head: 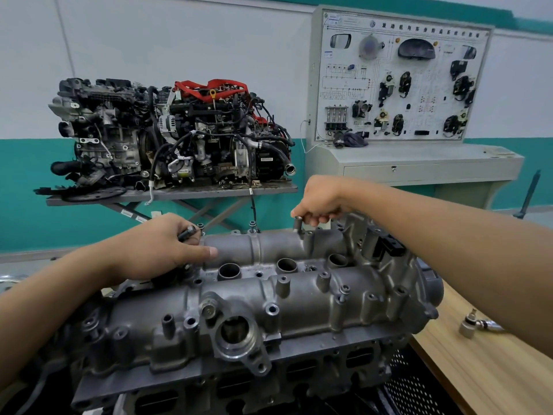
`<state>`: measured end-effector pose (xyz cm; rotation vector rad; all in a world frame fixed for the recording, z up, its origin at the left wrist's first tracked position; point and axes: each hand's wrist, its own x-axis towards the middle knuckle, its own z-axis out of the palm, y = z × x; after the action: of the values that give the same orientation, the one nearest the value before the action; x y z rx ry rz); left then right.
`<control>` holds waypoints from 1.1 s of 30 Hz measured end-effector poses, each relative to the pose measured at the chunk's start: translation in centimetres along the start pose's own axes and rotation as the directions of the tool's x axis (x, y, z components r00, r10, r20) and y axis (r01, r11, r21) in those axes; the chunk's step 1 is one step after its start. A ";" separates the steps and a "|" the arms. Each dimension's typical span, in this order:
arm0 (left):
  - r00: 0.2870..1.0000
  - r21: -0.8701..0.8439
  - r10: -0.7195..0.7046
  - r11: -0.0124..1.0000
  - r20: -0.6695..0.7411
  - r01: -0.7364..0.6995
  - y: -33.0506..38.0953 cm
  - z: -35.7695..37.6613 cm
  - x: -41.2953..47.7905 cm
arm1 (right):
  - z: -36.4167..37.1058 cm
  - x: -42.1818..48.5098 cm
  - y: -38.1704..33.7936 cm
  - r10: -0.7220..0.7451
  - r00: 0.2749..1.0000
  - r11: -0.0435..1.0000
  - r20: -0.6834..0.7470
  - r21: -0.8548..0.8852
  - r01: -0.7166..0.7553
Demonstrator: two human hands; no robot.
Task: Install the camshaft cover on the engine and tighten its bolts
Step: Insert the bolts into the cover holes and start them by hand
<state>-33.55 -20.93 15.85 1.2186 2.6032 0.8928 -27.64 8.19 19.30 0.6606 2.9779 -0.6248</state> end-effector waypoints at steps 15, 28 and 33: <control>0.999 -0.027 0.029 0.999 0.027 -0.028 -0.6 -0.1 0.2 | -2.8 -1.8 0.3 -0.336 0.918 0.868 0.209 -0.309 0.388; 1.000 -0.059 0.009 0.998 0.011 -0.008 -0.3 0.0 0.1 | -1.6 -1.3 0.7 -0.334 0.930 0.797 0.156 -0.480 0.367; 1.000 -0.057 0.002 0.998 0.018 -0.001 -0.2 -0.1 -0.1 | -2.1 -2.8 -0.8 -0.425 0.905 0.858 -0.030 -0.333 0.392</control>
<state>-33.70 -21.14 15.76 1.2087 2.5446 0.9448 -25.30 7.18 21.87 0.0299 3.2272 -0.0987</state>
